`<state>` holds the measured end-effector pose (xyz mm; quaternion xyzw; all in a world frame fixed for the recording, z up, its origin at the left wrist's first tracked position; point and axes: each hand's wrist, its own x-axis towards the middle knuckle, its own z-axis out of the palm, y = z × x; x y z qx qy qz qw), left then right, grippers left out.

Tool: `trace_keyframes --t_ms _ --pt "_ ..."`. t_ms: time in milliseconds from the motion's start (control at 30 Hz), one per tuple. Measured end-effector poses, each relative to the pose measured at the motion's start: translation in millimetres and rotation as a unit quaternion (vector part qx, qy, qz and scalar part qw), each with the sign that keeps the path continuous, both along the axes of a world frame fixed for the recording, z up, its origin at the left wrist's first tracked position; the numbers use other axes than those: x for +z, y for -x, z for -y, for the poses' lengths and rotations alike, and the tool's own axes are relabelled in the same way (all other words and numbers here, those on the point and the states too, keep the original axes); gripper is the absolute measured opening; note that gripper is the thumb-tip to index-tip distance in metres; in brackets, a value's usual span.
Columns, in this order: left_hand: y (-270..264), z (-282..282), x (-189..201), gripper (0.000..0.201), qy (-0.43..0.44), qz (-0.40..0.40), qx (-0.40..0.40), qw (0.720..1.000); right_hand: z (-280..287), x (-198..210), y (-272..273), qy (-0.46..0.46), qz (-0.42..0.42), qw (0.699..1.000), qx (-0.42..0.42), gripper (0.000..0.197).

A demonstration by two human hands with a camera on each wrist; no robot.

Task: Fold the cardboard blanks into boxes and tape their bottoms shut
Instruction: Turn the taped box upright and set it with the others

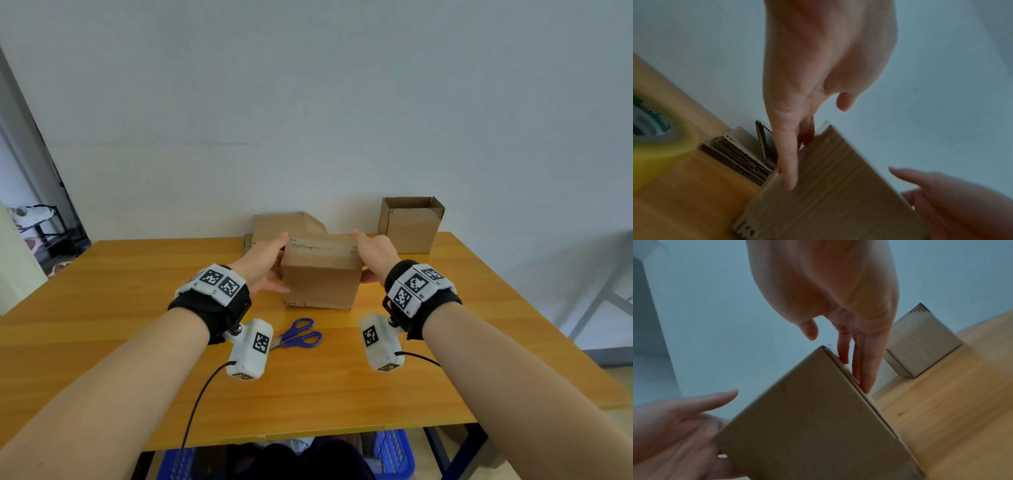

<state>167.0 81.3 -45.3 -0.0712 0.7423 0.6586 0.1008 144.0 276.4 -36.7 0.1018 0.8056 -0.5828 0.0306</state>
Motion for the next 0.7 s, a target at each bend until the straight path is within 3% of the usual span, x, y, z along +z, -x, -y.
trace_keyframes --t_ms 300,500,600,700 --pt "-12 -14 3 0.037 -0.034 -0.024 -0.025 0.999 -31 7 -28 0.108 0.002 0.994 0.000 0.008" --pt "-8 -32 4 0.032 -0.058 -0.054 -0.027 0.996 -59 -4 -27 0.076 -0.037 0.996 0.019 0.024" --pt "-1 -48 4 0.033 -0.058 -0.056 -0.026 0.996 -81 -12 -24 0.030 -0.053 0.998 -0.005 0.040" --pt "7 -70 4 0.034 -0.063 -0.055 -0.037 0.996 -104 -20 -19 0.007 -0.061 0.998 -0.035 0.040"
